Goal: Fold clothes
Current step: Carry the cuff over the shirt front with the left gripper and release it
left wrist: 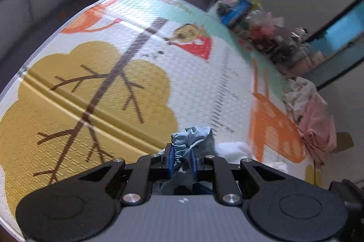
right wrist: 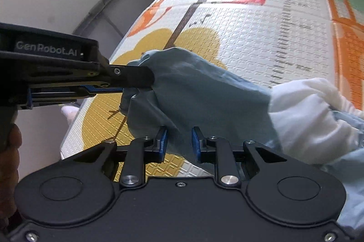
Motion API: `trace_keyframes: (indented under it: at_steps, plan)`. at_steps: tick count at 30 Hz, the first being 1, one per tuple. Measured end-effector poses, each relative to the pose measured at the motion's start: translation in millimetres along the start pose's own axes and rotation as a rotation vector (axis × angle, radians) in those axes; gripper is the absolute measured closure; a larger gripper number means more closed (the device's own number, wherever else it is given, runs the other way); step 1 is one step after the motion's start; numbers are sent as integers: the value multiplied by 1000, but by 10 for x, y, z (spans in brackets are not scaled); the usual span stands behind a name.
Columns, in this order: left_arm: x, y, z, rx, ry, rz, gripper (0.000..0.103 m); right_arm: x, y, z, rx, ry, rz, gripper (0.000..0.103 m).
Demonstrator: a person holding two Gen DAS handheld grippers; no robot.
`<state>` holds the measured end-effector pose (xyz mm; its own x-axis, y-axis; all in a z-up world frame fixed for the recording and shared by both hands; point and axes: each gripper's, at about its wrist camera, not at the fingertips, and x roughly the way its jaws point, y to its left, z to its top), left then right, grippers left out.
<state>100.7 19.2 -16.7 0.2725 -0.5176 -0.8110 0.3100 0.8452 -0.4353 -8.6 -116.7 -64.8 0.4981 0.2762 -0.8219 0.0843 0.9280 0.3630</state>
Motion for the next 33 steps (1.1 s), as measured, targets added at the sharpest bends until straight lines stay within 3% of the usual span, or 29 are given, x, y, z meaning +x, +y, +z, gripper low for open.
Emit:
trace_keyframes:
  at_steps: [12, 28, 33]
  plan:
    - [62, -762, -286, 143, 62, -109, 90, -702, -578, -183, 103, -84, -58, 82]
    - [683, -1608, -633, 280, 209, -171, 90, -1163, -1522, -491, 318, -124, -173, 81]
    - [949, -1692, -728, 278, 267, -175, 91, -1228, -1817, -602, 385, -118, -234, 70]
